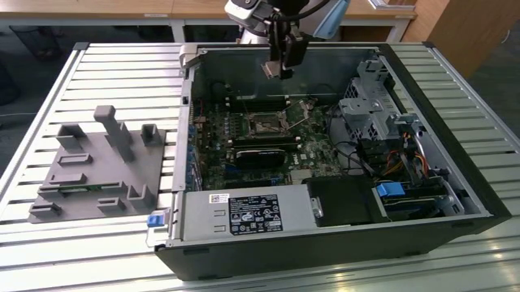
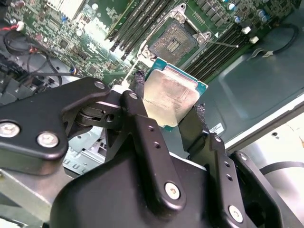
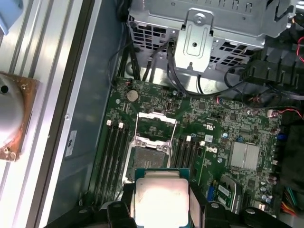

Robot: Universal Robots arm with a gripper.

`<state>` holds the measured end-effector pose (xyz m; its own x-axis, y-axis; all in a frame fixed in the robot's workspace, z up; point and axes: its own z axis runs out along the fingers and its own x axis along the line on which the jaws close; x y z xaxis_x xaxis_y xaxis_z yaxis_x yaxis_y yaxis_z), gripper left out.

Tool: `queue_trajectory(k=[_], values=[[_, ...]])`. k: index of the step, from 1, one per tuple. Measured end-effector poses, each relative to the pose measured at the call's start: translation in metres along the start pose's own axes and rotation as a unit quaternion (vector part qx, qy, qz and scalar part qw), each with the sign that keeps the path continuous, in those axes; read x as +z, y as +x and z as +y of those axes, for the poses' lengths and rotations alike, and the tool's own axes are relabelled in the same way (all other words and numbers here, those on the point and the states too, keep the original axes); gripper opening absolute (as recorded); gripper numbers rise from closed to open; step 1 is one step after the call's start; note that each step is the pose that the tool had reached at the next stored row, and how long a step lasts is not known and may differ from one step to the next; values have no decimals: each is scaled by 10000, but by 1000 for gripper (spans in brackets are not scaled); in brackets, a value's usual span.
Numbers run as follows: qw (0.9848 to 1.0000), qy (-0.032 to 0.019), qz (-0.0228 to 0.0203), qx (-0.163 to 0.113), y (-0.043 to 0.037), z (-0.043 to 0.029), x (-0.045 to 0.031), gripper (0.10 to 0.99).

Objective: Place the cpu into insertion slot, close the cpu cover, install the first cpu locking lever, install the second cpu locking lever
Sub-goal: 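Place the cpu into insertion slot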

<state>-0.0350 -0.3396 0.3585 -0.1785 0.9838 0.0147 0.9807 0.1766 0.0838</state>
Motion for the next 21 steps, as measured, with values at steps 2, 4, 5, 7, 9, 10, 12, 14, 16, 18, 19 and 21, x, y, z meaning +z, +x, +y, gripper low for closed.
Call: queue_trajectory(k=[2,4,5,7,9,10,12,14,16,18,19,21], values=[[10000,0,-9,97,1,0,2,541],[9998,0,-18,192,1,0,5,541],[9997,0,-22,239,1,-1,6,541],[9995,0,-28,325,1,-1,10,541],[9993,5,-32,372,1,-1,17,541],[9993,12,-33,384,1,-2,23,541],[9992,43,-29,397,1,-3,41,541],[9991,90,-23,405,0,-5,61,541],[9991,121,-18,412,0,-6,81,541],[9991,130,-18,415,0,-8,99,541],[9990,133,-17,415,0,-8,107,541],[9990,135,-17,416,0,-9,118,541]])
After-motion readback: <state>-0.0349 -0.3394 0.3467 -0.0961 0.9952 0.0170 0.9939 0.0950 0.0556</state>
